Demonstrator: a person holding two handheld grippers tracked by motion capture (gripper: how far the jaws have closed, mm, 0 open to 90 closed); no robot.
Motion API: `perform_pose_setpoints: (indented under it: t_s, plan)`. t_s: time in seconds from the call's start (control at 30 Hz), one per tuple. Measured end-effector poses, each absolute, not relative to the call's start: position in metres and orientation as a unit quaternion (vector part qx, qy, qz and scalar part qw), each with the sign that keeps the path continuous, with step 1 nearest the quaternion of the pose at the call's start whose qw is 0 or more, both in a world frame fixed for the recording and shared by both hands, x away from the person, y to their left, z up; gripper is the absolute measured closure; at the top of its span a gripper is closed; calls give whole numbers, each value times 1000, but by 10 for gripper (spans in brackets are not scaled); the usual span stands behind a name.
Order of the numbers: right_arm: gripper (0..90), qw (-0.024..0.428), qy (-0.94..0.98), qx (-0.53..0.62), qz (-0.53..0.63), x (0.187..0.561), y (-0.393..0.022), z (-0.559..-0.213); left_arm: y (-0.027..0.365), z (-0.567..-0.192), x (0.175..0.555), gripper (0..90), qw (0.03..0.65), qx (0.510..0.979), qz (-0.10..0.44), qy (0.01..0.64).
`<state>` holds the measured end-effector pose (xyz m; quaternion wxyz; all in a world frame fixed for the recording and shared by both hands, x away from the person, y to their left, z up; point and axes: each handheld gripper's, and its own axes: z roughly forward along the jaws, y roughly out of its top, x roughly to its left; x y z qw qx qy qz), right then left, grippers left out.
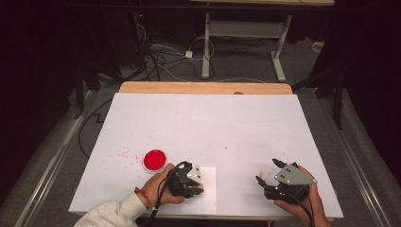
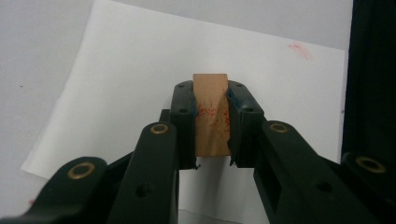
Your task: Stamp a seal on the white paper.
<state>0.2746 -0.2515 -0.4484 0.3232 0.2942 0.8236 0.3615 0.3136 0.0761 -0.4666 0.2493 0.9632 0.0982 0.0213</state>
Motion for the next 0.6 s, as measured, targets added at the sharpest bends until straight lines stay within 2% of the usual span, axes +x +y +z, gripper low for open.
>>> perform_pose_setpoints:
  t_s: [0.4,0.6]
  plan:
    - [237,322,826,292,358,274,-251,-449,77,-467,314,735,252,962,21,101]
    - [238,319,828,288,359,273,-249,-450,75,-465,309,735,247,964,37,95]
